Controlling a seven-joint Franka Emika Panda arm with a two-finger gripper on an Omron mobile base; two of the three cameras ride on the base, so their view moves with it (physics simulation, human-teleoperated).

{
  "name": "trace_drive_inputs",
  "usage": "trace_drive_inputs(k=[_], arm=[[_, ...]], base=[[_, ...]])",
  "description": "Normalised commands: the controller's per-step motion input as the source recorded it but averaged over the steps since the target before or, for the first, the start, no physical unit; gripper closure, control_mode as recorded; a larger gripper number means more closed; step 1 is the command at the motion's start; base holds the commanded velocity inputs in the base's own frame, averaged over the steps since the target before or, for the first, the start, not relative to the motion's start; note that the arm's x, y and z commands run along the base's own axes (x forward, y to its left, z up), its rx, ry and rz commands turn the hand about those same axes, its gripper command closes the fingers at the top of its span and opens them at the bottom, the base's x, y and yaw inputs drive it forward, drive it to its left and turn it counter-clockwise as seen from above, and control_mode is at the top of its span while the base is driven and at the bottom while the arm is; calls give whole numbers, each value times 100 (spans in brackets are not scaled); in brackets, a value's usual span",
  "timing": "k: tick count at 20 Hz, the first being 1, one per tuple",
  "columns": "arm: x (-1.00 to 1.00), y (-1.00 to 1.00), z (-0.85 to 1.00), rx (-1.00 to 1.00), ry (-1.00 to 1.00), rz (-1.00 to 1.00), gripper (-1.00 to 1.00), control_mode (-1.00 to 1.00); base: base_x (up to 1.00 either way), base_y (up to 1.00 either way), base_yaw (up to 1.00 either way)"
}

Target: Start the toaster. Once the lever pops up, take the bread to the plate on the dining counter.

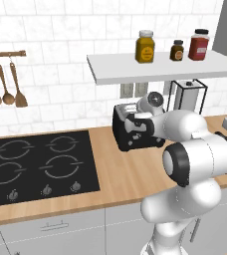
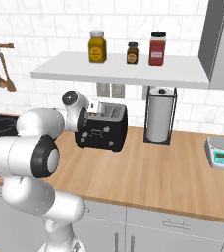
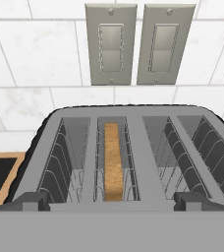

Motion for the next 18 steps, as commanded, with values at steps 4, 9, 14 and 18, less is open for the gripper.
trace_drive_inputs(k=[4, 9, 14, 18], arm=[[0, 0, 0, 0, 0, 0, -100, -100], [0, 0, 0, 0, 0, 0, -100, -100], [0, 0, 0, 0, 0, 0, -100, -100], [0, 0, 0, 0, 0, 0, -100, -100]], base=[[0, 0, 0], [0, 0, 0], [0, 0, 0], [0, 0, 0]])
